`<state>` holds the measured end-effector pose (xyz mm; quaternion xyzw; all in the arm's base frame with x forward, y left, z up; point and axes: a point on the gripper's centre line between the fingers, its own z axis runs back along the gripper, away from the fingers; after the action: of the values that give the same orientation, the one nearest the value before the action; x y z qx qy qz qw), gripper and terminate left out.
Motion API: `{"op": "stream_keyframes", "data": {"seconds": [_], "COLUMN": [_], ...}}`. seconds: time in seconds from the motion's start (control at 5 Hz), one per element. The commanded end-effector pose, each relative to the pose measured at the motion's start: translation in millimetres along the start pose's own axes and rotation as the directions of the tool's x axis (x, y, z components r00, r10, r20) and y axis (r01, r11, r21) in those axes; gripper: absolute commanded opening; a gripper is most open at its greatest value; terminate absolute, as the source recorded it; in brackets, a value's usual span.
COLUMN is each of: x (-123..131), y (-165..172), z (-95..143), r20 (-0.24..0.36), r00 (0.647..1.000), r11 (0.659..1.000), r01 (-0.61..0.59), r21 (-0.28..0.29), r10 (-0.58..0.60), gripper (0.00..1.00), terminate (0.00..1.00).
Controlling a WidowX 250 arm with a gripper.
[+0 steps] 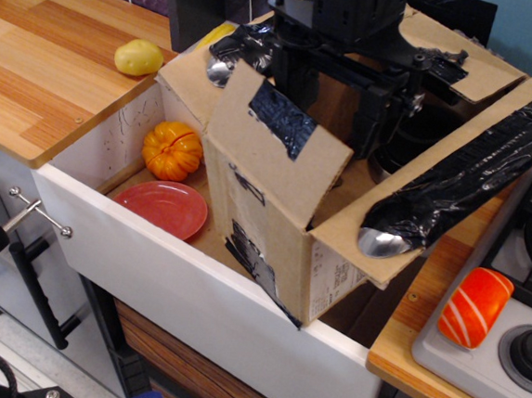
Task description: Open small4fbox flaps
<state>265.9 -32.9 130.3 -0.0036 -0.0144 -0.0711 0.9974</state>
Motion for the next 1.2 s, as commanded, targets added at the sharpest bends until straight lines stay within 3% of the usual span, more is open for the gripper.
{"op": "stream_keyframes", "data": {"seconds": [0.0,0.4,1.0], "x": [-33,-65,-67], "y": [3,13,9], "z": [24,4,-21], "r20": [0.034,0.091,0.195], "r00": [0.999,0.996,0.981], "r11": [1.0,0.999,0.998], "r01": [-0.004,0.004,-0.022], "r21": [0.026,0.039,0.061], "r10": [0.003,-0.008,0.009], "gripper": [1.0,1.0,1.0], "terminate": [0.0,0.0,0.0]}}
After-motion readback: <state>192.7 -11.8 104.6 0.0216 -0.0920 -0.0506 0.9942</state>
